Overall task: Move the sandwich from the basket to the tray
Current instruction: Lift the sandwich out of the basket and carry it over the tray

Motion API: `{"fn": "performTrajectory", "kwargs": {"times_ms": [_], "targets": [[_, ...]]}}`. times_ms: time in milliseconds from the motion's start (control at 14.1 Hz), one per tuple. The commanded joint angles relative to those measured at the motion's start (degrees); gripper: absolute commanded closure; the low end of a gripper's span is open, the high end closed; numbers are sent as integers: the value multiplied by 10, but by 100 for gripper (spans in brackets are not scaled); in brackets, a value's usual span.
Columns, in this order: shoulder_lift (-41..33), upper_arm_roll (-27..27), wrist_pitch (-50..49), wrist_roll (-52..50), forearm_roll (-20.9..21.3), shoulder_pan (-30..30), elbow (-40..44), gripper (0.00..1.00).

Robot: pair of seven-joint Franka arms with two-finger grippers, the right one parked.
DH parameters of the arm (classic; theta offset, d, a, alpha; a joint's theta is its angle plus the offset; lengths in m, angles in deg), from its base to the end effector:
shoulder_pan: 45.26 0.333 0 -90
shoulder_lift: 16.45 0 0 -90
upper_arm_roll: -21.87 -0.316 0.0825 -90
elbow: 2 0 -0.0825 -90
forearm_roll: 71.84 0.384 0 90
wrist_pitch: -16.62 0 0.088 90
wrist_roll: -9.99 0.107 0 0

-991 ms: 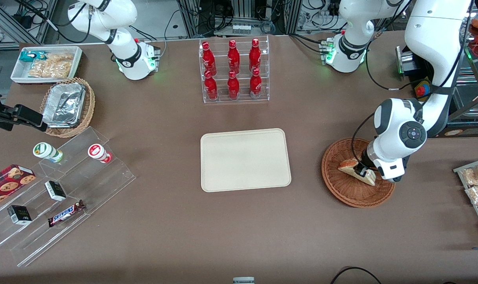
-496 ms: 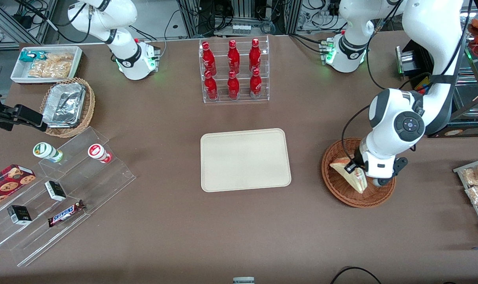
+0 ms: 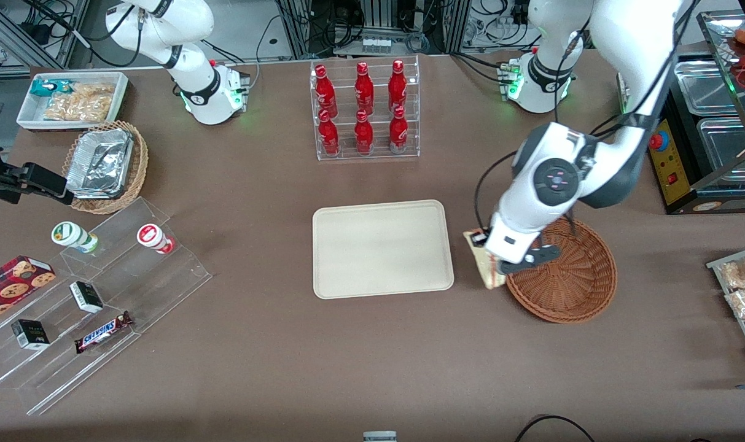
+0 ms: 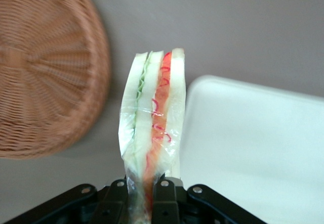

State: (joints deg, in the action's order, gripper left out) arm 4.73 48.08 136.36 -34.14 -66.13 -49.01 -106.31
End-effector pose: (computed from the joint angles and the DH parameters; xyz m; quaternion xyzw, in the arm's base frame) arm 0.5563 -0.2925 0.3481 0.9930 0.1082 -0.0468 0.0124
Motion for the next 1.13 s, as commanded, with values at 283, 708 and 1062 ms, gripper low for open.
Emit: {"fn": "performTrajectory", "kwargs": {"times_ms": [283, 708, 1062], "targets": [[103, -2, -4, 9, 12, -120, 112, 86], [202, 35, -5, -100, 118, -155, 205, 85], [228, 44, 4, -121, 143, -163, 213, 81]]}}
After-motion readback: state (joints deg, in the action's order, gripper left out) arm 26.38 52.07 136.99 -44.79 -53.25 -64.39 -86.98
